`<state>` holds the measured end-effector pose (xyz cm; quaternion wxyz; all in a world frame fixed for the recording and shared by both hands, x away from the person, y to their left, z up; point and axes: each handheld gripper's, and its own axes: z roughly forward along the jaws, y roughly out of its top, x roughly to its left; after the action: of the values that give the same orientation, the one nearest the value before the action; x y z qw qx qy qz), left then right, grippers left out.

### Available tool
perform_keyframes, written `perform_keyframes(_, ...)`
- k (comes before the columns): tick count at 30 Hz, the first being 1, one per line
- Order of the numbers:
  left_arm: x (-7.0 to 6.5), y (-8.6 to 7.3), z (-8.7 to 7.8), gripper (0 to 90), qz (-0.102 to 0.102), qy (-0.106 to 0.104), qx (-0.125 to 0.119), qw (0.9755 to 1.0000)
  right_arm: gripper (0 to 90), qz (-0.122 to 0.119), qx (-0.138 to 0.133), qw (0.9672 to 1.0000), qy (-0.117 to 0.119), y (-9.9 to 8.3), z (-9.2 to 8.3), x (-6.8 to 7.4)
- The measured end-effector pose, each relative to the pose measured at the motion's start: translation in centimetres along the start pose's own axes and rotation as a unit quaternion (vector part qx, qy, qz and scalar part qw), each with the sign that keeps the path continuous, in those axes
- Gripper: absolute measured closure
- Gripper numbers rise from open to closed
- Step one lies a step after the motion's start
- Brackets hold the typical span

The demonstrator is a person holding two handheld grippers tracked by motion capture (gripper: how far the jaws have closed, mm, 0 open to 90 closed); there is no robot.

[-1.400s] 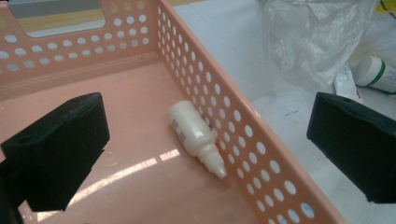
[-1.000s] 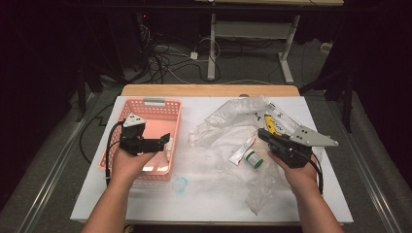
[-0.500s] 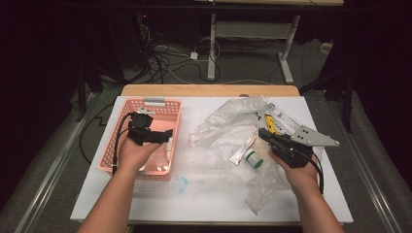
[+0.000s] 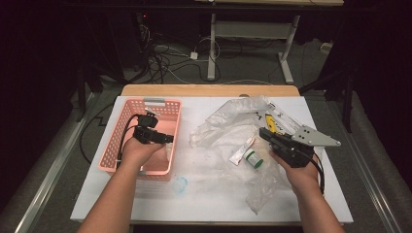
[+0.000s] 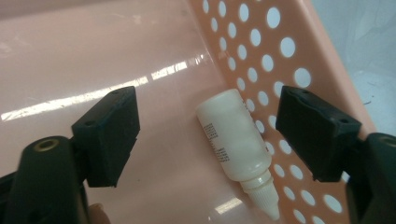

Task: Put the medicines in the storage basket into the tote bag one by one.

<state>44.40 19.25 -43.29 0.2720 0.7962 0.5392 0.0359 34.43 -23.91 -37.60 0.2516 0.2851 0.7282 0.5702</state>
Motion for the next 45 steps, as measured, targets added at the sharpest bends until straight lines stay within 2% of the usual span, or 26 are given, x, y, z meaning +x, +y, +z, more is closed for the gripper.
perform_keyframes(5,0.0,0.0,0.6,26.3,0.002,-0.001,0.026,0.9997,90.0,-0.001,0.000,1.0000,0.001,0.0,0.0,0.0)
perform_keyframes(12,-0.2,0.0,1.1,34.4,0.007,0.000,0.046,0.9989,90.0,0.000,0.000,1.0000,0.000,0.0,0.0,0.1)
perform_keyframes(22,-1.1,0.1,2.0,48.5,0.034,0.024,0.091,0.9950,90.0,0.001,-0.002,1.0000,-0.001,0.0,-0.1,0.0)
perform_keyframes(25,-1.3,0.0,2.4,51.4,0.046,0.034,0.105,0.9928,90.0,0.001,-0.002,1.0000,-0.001,0.1,-0.1,0.0)
perform_keyframes(30,-1.7,-0.1,2.6,55.4,0.059,0.050,0.106,0.9913,90.0,0.001,-0.002,1.0000,0.000,0.1,-0.1,0.0)
perform_keyframes(38,-1.7,-0.1,2.5,57.9,0.060,0.055,0.104,0.9912,90.0,0.000,-0.001,1.0000,0.001,0.0,0.0,0.1)
perform_keyframes(45,-1.7,0.0,0.6,58.0,0.060,0.051,0.063,0.9949,90.0,0.000,-0.003,1.0000,-0.001,0.0,-0.1,-0.1)
